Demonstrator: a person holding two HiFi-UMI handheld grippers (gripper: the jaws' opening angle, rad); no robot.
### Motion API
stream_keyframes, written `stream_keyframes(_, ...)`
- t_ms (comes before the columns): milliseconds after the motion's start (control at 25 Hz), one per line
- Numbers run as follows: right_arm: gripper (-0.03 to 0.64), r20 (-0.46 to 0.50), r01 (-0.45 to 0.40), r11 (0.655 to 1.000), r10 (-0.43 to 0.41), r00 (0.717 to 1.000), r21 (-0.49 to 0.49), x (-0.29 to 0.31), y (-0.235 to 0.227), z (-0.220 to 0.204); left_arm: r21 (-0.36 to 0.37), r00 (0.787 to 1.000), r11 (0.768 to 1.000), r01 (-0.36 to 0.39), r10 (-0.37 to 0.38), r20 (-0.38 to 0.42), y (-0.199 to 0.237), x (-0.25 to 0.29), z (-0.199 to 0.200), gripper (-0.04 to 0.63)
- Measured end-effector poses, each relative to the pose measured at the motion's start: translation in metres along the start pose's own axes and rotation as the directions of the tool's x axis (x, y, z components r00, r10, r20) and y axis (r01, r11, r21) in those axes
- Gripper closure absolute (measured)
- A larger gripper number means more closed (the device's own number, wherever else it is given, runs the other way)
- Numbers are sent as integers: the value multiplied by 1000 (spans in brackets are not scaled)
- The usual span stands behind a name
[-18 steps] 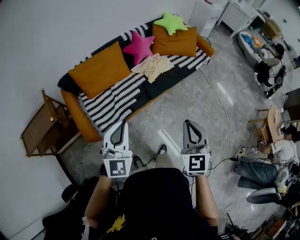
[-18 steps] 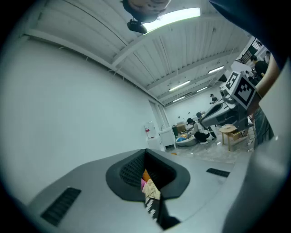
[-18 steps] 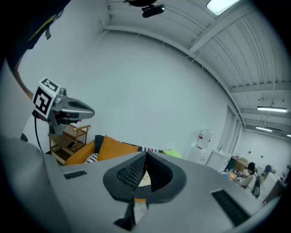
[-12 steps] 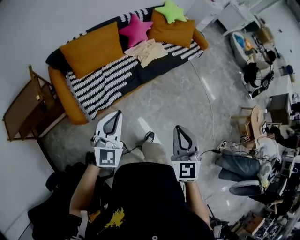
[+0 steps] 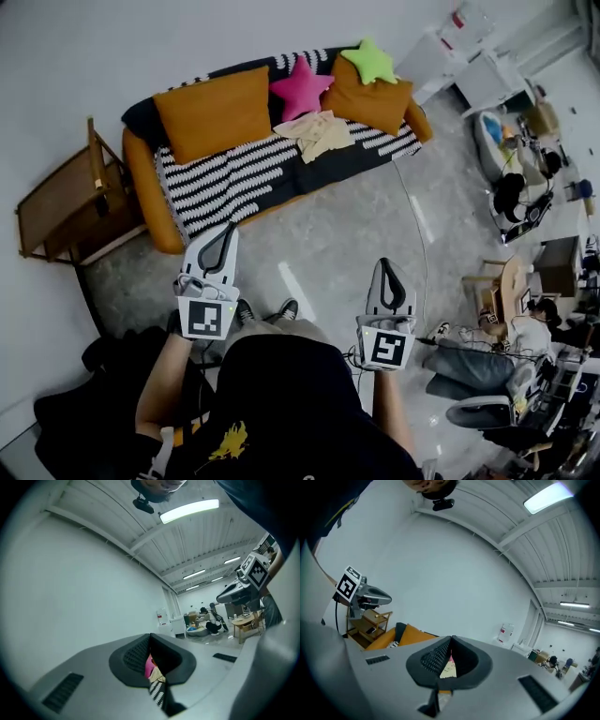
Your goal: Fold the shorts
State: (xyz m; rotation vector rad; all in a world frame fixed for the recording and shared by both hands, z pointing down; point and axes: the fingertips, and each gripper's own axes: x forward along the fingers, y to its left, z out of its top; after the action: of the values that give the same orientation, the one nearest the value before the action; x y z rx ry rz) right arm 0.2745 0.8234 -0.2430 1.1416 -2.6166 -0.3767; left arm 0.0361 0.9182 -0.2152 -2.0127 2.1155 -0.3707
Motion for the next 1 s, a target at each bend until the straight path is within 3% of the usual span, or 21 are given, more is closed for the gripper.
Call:
stream_keyframes(240, 601, 78, 56, 997, -60, 995, 54, 11, -38, 0, 53, 999, 998, -31, 29, 32, -10, 16, 29, 565)
stream_keyframes(400, 600, 29, 115, 988, -118, 993, 101, 10, -68, -23, 104, 1000, 995, 3, -5, 14, -17, 25, 45, 531)
stream_keyframes(560, 514, 16, 143, 980, -146, 989, 135, 7, -93, -31, 114, 1000, 994, 5, -7, 14, -18, 36, 53, 484)
stream_keyframes(640, 425, 30, 168, 974, -174, 984, 155, 5, -109, -33, 177, 1000, 984, -5, 2, 14, -23, 45, 63, 407)
stream_keyframes(720, 377, 23, 181, 968, -188, 982, 175, 6, -123, -36, 227, 999, 974, -23, 14, 42, -25, 55, 79, 390)
stream_keyframes(760, 365, 14, 183, 967, -189, 982, 179, 6, -128, -38, 210, 998, 977, -30, 18, 56, -26, 61, 86, 383)
stream_keyframes(800, 354, 1, 182, 967, -185, 983, 180, 4, -132, -42, 138, 997, 990, -41, 33, 65, -27, 66, 89, 371)
stream_keyframes(880, 309, -14, 175, 968, -176, 984, 181, 0, -140, -46, -60, 995, 995, -75, 79, 67, -32, 73, 91, 318)
stream_keyframes(920, 257, -13, 174, 967, -175, 984, 186, 1, -145, -46, -111, 994, 991, -78, 85, 64, -35, 77, 92, 281)
stream_keyframes(1000, 90, 7, 185, 962, -190, 982, 203, 3, -156, -46, -145, 997, 988, -46, 54, 53, -44, 86, 89, 231)
